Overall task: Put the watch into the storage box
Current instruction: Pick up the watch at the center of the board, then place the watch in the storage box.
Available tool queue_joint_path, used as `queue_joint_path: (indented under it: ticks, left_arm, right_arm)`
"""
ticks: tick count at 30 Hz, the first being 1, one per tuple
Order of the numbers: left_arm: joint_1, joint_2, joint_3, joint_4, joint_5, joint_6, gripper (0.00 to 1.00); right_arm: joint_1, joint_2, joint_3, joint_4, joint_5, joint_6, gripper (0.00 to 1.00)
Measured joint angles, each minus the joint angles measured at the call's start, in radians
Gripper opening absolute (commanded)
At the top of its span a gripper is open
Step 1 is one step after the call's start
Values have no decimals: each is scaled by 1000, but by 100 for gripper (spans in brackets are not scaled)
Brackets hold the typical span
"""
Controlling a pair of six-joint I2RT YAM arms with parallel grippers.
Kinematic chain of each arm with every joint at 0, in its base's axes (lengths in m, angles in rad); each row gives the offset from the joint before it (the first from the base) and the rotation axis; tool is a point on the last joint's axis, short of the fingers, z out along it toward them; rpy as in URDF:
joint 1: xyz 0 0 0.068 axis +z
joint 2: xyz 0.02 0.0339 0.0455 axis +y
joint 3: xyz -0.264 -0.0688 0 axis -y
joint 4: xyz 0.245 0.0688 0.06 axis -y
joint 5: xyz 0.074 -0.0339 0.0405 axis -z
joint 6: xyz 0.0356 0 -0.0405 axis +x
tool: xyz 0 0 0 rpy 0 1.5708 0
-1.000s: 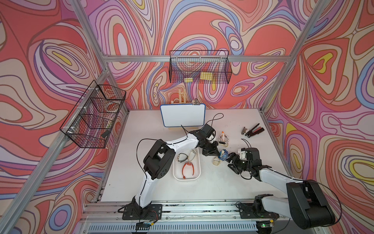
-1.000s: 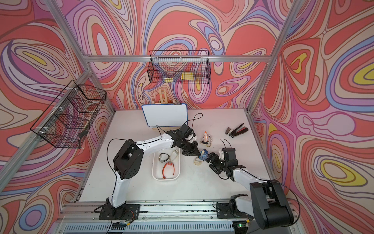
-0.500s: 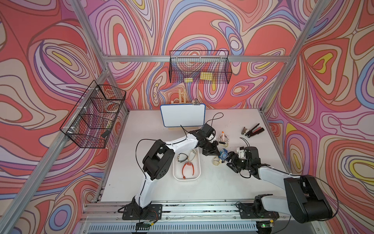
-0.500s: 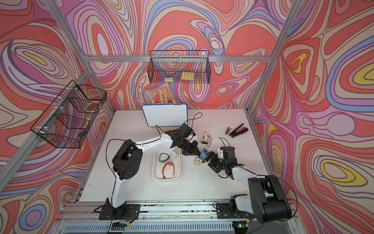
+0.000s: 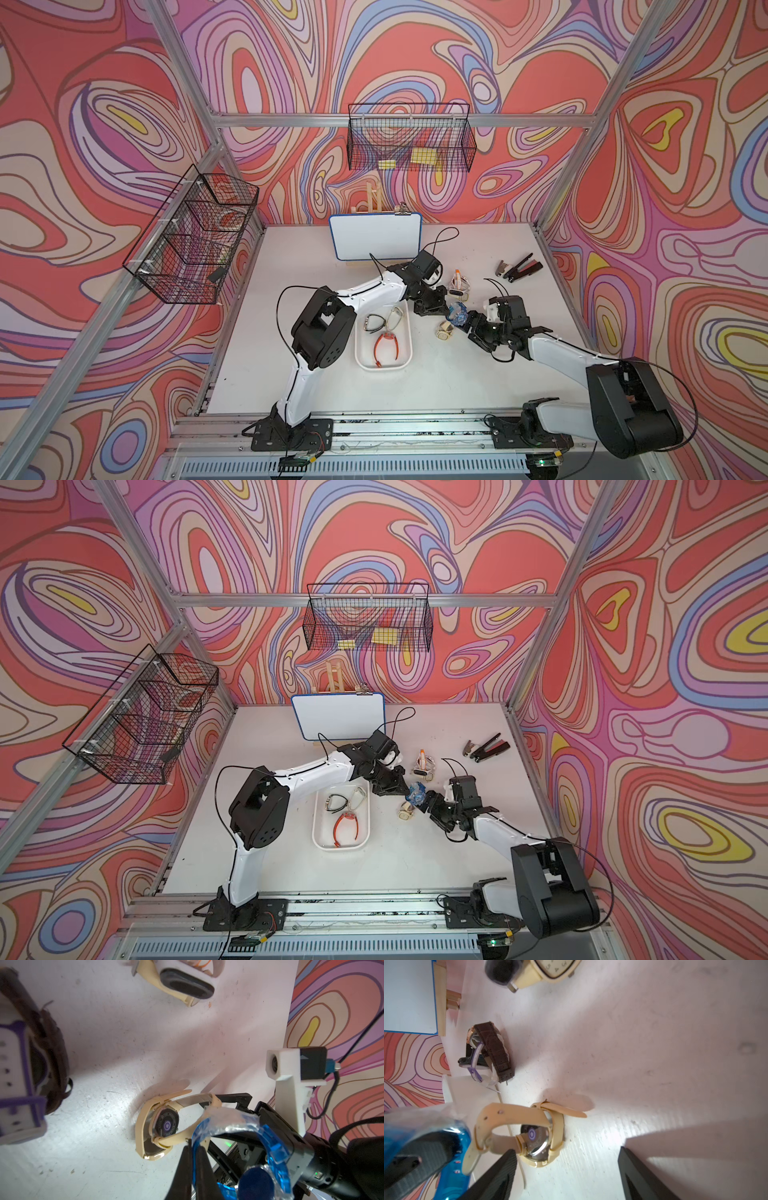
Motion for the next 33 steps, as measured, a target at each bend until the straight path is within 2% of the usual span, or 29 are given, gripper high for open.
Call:
queue_joint_path:
  ticks: [12,19,21,24,25,28,33]
  left_arm:
    - [18,-69,23,-119,-124,87,0]
    - [23,-174,1,-220,-227,154,0]
    - [27,-232,-34,-238,-251,171,0]
    - [42,-326,-106,-271,-285,189,0]
    - [50,-353,-131,-282,-296,194,0]
    - [78,-414,-206,-306,-322,208,0]
    - [122,-473,-317,-352,-370,227,0]
  right_arm:
    - [0,-167,28,-284,81,-51,90]
    - [24,-364,143,-438,32,-189,92]
    - [66,-412,174,-451,2,-222,92]
    - [194,-444,217,-482,5,-251,93]
    - [251,-442,234,-491,17,-257,98]
    - [418,-410,291,-511,70,-276,98]
    - [616,-327,372,-532,175,-300,98]
